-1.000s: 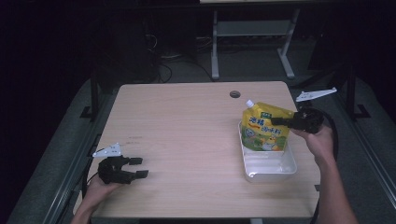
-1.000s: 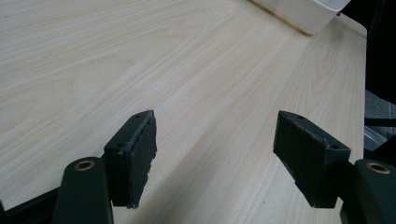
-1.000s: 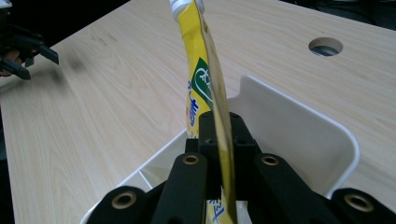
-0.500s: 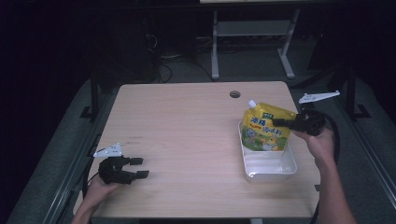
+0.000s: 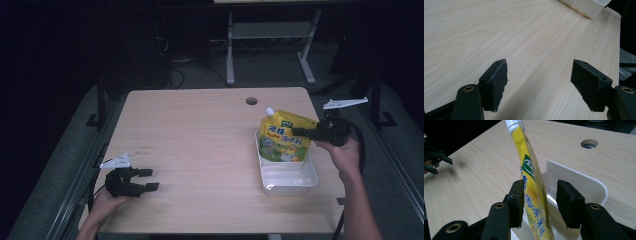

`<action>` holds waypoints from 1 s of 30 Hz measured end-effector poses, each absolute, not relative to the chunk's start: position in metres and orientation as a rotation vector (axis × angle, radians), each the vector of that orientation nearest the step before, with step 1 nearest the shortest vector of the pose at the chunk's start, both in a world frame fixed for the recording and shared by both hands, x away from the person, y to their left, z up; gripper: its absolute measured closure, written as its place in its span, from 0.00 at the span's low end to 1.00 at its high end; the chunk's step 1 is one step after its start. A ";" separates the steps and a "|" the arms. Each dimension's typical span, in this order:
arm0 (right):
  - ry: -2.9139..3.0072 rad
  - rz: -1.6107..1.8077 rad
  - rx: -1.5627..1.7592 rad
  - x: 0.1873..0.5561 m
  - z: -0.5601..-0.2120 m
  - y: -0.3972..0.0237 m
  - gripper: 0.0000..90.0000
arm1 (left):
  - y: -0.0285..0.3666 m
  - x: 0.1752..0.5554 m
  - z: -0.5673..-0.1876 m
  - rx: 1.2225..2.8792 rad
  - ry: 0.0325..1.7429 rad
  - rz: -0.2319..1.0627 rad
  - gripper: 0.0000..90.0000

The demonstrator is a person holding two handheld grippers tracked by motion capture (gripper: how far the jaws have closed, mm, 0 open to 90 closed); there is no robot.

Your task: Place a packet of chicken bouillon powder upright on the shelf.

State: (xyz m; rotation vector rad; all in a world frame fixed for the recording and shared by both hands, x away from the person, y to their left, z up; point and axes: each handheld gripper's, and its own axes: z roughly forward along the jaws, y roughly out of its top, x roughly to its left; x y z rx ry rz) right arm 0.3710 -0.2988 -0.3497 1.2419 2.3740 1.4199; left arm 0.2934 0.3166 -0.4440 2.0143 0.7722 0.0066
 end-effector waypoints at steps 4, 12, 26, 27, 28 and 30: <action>2.361 1.434 1.248 0.369 -0.348 -0.301 0.61 | 0.317 0.293 -0.444 2.015 0.773 0.011 0.32; 2.301 1.447 1.233 0.361 -0.333 -0.305 0.57 | 0.317 0.293 -0.443 2.017 0.771 0.011 0.31; 2.262 1.442 1.179 0.355 -0.300 -0.303 0.52 | 0.317 0.292 -0.443 2.020 0.765 0.016 0.31; 2.260 1.448 1.176 0.354 -0.298 -0.302 0.52 | 0.317 0.292 -0.443 2.021 0.764 0.017 0.31; 2.257 1.452 1.168 0.353 -0.295 -0.301 0.52 | 0.317 0.292 -0.443 2.020 0.764 0.017 0.31; 2.255 1.455 1.152 0.351 -0.291 -0.299 0.50 | 0.317 0.292 -0.443 2.019 0.764 0.018 0.31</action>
